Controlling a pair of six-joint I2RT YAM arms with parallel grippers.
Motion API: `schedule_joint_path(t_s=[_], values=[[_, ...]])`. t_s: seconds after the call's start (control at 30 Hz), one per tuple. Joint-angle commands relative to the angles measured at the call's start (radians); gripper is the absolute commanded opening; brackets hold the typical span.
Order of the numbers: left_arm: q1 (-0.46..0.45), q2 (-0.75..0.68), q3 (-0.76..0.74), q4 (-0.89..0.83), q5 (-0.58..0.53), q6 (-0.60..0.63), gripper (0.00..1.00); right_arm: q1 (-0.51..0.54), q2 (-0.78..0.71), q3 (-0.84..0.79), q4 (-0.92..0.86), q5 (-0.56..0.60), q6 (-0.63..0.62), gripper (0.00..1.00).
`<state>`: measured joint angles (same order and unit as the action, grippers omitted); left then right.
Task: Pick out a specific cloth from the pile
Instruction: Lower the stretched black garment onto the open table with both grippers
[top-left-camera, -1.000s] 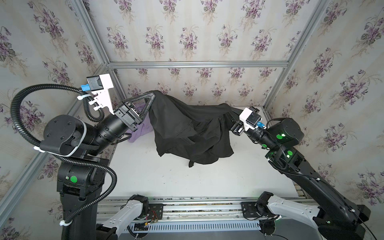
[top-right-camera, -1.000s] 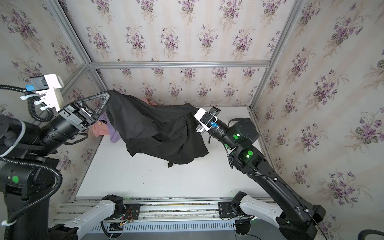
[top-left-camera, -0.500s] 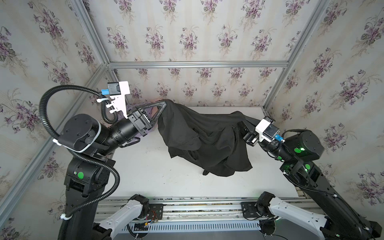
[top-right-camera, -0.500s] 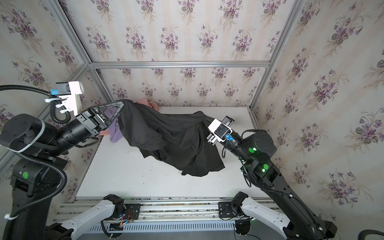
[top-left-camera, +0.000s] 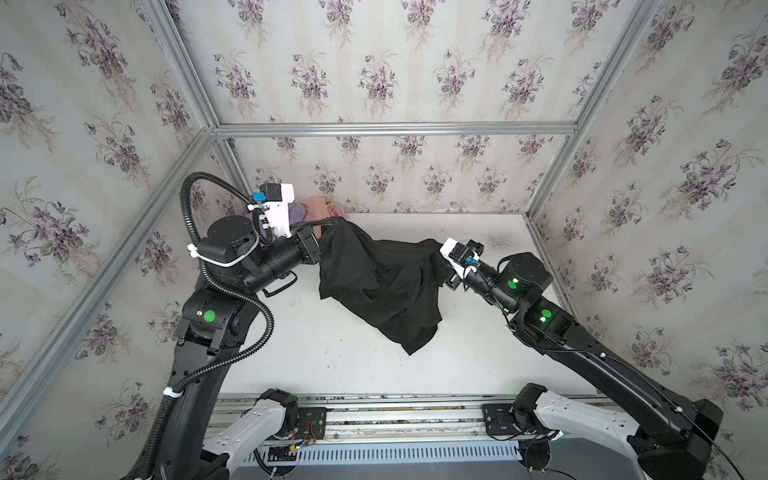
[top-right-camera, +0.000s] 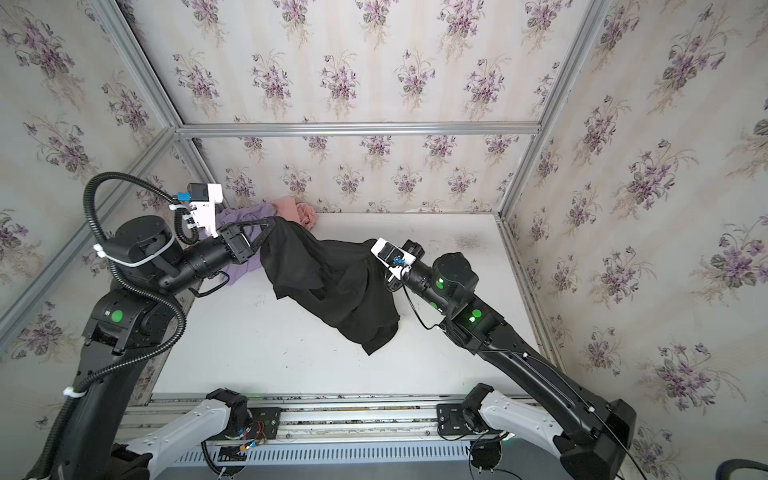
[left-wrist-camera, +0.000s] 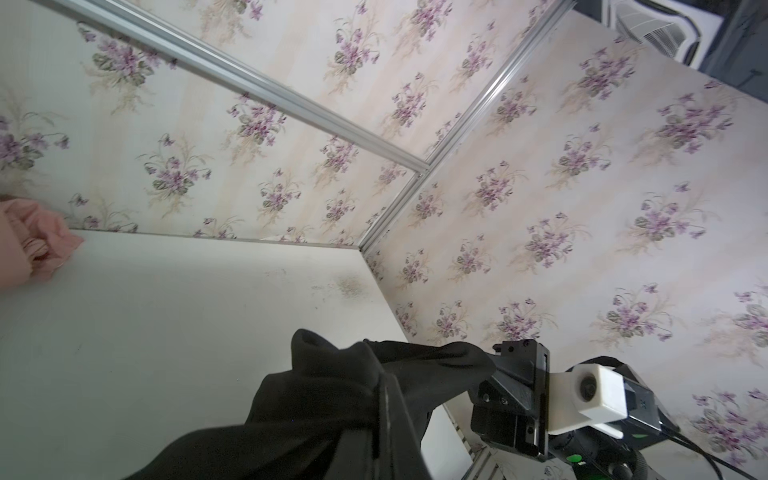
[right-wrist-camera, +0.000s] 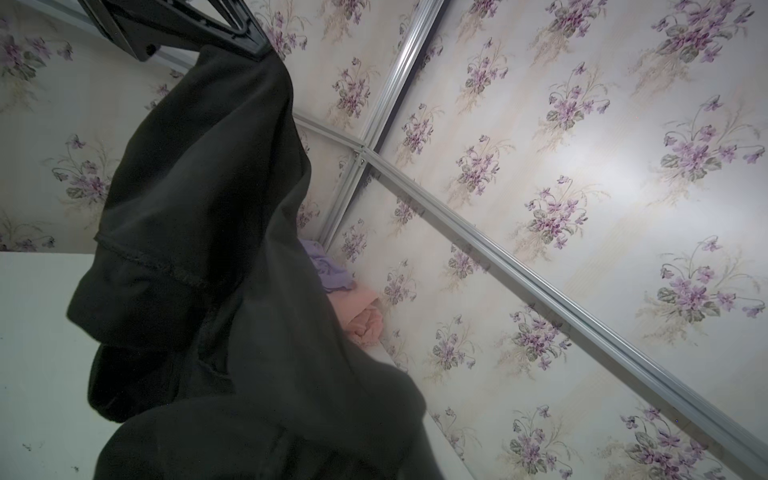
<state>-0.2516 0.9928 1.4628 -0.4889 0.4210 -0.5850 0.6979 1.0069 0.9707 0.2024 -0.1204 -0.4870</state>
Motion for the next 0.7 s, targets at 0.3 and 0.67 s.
schedule_joint_path(t_s=[0.3,0.67], values=[[0.073,0.014,-0.086,0.027,0.023,0.051,0.0,-0.044,0.113,-0.031,0.108,0.055,-0.046,0.0],[0.084,-0.02,-0.168,0.024,0.076,0.031,0.0,-0.044,0.004,-0.107,-0.024,-0.024,0.048,0.0]])
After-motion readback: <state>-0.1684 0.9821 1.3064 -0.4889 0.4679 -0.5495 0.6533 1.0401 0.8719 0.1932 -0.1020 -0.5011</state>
